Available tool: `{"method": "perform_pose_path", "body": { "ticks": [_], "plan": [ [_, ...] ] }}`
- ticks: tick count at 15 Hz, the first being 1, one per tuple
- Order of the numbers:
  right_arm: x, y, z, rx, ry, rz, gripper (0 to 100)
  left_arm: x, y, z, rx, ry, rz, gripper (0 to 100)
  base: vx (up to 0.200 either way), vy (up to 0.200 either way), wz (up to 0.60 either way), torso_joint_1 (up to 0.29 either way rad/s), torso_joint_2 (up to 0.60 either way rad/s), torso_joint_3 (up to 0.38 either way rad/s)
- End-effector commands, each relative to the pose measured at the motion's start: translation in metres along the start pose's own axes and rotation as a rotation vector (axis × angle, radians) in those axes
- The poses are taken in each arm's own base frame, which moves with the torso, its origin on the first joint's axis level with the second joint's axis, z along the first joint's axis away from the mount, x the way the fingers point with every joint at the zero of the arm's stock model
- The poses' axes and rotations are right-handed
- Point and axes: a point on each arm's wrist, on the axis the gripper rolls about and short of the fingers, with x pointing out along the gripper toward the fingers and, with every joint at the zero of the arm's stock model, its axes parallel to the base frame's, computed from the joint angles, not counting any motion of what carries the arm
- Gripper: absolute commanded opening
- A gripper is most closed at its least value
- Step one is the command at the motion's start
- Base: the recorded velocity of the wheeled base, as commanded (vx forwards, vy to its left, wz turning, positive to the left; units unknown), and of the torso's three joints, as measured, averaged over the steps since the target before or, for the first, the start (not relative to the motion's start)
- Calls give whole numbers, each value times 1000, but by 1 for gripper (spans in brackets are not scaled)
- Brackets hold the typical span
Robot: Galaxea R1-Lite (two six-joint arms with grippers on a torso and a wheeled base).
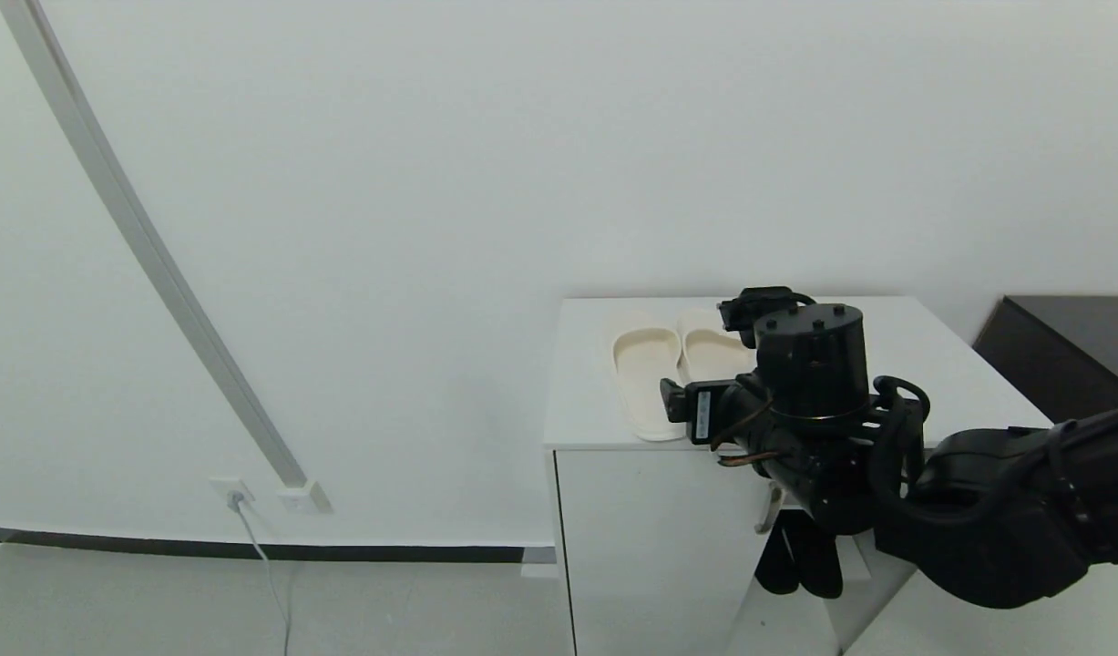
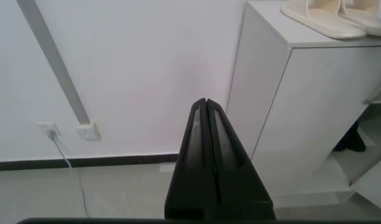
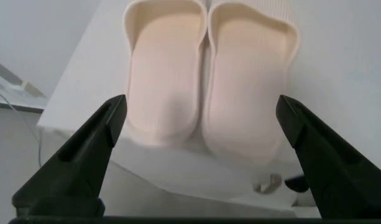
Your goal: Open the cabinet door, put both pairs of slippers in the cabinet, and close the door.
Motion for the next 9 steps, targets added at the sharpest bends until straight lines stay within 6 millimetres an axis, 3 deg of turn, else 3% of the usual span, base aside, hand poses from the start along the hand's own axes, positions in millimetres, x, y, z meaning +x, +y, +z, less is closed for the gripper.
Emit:
{"method": "perform_pose_path", "body": {
  "ticks": [1,3,9],
  "plan": [
    [2,1,-6,-11,16,-2,100,0,0,0,0,-1,0,0,200,0,0,2,7,2],
    [12,5,-20,-20,33,-3,100,0,0,0,0,-1,0,0,200,0,0,10,2,2],
    [30,6,-33,-8,11,-14,100,0,0,0,-2,-1,2,0,0,0,0,0,0,0]
  ]
}}
